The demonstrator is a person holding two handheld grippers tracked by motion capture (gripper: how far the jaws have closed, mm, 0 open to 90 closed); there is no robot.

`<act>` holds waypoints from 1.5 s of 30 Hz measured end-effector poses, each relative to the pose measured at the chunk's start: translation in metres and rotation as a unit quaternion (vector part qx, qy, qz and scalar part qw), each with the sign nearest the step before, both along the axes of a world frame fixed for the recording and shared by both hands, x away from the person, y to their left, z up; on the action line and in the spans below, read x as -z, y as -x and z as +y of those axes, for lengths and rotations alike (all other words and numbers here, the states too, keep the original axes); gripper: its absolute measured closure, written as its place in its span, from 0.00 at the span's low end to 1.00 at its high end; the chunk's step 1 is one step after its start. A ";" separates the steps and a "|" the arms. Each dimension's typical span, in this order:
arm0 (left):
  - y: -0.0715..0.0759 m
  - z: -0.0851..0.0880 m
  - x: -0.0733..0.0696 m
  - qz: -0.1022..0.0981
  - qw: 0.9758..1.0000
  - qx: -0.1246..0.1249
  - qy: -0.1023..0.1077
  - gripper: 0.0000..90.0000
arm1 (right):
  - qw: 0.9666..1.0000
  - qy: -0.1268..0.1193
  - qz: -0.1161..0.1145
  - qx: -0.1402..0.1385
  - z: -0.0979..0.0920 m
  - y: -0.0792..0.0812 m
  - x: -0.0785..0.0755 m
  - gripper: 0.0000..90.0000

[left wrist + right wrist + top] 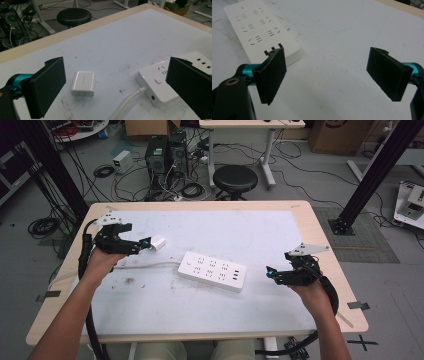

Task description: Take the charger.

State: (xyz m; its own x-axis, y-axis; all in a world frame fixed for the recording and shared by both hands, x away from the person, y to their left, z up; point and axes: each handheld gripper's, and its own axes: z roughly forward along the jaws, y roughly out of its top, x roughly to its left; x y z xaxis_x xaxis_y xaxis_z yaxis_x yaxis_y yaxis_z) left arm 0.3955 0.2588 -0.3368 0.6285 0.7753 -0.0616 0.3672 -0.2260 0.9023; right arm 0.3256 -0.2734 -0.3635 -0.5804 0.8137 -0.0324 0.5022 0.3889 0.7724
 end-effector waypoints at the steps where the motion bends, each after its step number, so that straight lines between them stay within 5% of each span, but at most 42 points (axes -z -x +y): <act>1: -0.003 -0.001 -0.001 0.000 1.000 0.002 0.002 0.03 | 1.000 0.000 0.000 0.000 0.000 0.000 0.000 0.18; 9: -0.029 -0.010 0.005 0.006 1.000 0.021 -0.017 0.03 | 1.000 0.004 0.001 -0.002 -0.001 -0.001 -0.002 0.18; 17: -0.059 -0.002 0.035 0.041 0.999 0.006 -0.035 0.03 | 1.000 0.008 0.009 0.000 -0.002 -0.002 -0.003 0.18; 25: -0.078 0.007 0.061 0.078 0.995 -0.007 -0.060 0.03 | 1.000 0.009 0.013 0.003 -0.001 -0.002 0.000 0.18; 35: -0.092 -0.006 0.088 0.108 0.990 0.004 -0.089 0.03 | 1.000 0.008 0.015 0.008 -0.002 -0.002 0.000 0.18; 36: -0.095 -0.010 0.096 0.118 0.988 0.005 -0.099 0.03 | 1.000 0.010 0.017 0.009 -0.002 -0.002 0.001 0.18; 39: -0.097 -0.011 0.101 0.128 0.985 0.000 -0.113 0.03 | 1.000 0.011 0.017 0.009 -0.002 -0.002 0.002 0.18; 45: -0.100 -0.008 0.106 0.136 0.984 -0.008 -0.117 0.03 | 1.000 0.012 0.017 0.012 -0.003 -0.002 0.002 0.18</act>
State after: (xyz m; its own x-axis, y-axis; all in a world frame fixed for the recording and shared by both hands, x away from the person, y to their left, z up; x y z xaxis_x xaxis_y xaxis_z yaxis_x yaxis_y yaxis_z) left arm 0.4951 0.2513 -0.4425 0.6006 0.7983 -0.0446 0.5927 -0.4071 0.6950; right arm 0.3280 -0.2760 -0.3653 -0.5611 0.8271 -0.0324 0.5372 0.3937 0.7459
